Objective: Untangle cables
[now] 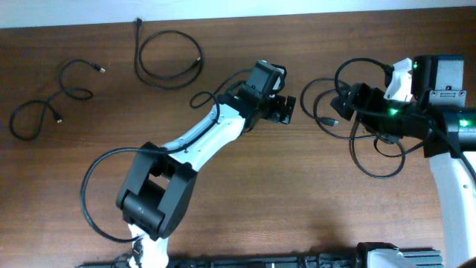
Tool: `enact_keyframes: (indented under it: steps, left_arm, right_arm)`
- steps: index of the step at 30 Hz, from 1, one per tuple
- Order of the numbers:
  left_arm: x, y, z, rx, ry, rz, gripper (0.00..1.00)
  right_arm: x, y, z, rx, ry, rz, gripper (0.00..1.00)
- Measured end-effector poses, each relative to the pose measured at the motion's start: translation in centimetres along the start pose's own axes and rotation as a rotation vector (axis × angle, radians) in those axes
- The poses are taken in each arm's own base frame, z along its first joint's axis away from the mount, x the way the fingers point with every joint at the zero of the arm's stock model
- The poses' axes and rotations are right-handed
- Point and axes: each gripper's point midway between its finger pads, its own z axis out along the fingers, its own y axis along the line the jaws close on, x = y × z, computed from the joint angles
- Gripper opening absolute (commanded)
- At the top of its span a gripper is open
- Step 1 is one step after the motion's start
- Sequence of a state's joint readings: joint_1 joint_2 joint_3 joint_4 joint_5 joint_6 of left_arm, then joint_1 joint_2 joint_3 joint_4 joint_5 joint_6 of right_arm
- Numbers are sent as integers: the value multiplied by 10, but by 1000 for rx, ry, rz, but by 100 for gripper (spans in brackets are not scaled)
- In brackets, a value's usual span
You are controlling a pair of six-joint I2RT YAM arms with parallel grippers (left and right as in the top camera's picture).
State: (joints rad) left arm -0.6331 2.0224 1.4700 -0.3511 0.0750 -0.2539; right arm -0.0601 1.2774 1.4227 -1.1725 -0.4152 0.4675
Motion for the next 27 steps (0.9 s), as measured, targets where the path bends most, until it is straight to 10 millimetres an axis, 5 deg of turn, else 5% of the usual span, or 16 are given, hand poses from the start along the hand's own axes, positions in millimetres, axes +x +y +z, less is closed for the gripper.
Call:
enact_keyframes:
  steps: [12, 27]
  left_arm:
    - [-11, -50, 6, 80, -89, 70, 99]
    - [5, -44, 8, 59, -22, 106, 99]
  right_arm:
    - [-3, -8, 0, 48, -21, 2, 86]
    - [-6, -19, 0, 109, -36, 7, 86]
